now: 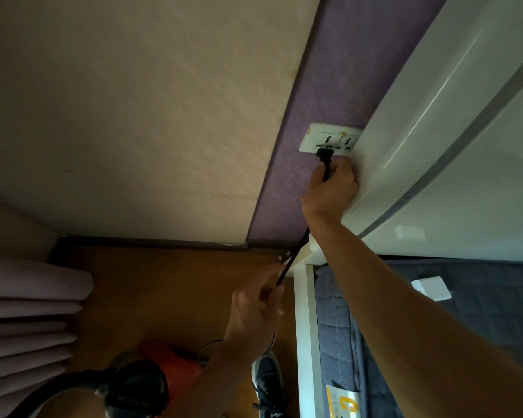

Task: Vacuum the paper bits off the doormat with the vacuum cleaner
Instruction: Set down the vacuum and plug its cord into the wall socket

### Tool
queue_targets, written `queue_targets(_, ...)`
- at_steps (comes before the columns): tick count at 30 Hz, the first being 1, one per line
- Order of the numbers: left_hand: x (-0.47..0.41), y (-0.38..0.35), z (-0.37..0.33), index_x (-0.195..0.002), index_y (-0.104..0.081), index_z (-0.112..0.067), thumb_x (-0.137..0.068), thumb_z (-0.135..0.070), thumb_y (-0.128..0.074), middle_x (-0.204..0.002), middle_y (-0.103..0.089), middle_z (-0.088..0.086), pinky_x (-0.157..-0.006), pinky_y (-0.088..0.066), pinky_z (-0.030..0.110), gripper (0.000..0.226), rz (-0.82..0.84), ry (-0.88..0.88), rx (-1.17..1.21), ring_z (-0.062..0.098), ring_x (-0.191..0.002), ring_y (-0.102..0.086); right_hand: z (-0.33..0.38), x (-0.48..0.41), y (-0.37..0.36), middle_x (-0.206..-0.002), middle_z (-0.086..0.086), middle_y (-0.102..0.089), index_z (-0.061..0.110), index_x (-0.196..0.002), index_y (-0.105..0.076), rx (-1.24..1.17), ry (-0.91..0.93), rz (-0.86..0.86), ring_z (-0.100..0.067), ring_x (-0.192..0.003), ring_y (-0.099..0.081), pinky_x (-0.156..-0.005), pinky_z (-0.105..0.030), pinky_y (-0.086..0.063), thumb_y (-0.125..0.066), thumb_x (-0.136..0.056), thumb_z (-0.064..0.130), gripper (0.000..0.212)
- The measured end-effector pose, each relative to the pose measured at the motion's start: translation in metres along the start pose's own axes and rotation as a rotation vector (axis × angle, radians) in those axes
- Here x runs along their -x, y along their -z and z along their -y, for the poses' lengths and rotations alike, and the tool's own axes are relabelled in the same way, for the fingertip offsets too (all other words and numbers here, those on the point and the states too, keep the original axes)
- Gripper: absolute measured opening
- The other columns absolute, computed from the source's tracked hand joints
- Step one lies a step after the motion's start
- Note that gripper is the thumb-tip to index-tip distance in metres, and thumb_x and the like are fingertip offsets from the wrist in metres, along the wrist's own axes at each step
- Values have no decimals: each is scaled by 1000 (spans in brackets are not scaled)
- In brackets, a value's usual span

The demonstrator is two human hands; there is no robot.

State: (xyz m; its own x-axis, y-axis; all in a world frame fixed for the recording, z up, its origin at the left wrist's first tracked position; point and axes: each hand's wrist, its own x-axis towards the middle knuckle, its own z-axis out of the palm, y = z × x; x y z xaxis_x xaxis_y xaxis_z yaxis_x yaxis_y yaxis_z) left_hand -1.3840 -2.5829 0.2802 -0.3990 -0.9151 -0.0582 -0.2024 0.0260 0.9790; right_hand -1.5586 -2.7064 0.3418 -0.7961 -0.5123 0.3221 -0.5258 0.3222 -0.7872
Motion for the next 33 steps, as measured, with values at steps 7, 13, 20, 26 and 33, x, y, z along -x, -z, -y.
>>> queue_targets(7,-4,0,-1,-126,-58,-23,-97,-8,-60,-71,-69,-2,-59,-55,18,33,19,97,53,10,-60,-68,-2,-1,-4,-99,-17,-68,-5,-103,-61,-24,-15,-32,-22,-91,-66,-69,-6,-43,-58,-95,1,11)
queue_targets(13,-8,-3,0,-125,-59,-22,-98,-9,-59,-68,-68,-10,-58,-56,21,30,44,171,85,11,-60,-69,-13,-2,-13,-81,-6,-62,8,-93,-57,-71,-8,-27,-25,-67,-68,-58,-43,-60,-57,-97,7,5)
queue_targets(20,-16,-3,-1,-127,-60,-21,-97,-6,-58,-68,-67,2,-63,-63,41,33,46,183,145,20,-61,-70,-13,-9,-21,-82,-11,-63,5,-93,-57,-80,-15,-36,-26,-68,-70,-57,-42,-60,-56,-97,7,4)
queue_targets(26,-21,-5,-2,-124,-59,-25,-97,-5,-58,-73,-66,9,-60,-63,37,33,52,208,148,23,-61,-70,-17,-14,-27,-88,-18,-65,2,-96,-57,-40,1,-9,-30,-77,-71,-61,-43,-62,-55,-98,8,6)
queue_targets(33,-22,2,1,-126,-59,-22,-97,-5,-59,-74,-69,3,-60,-62,37,34,58,147,62,18,-61,-70,-18,-15,-27,-95,-20,-66,-2,-103,-58,-22,39,-3,-31,-84,-71,-66,-44,-62,-53,-96,5,10)
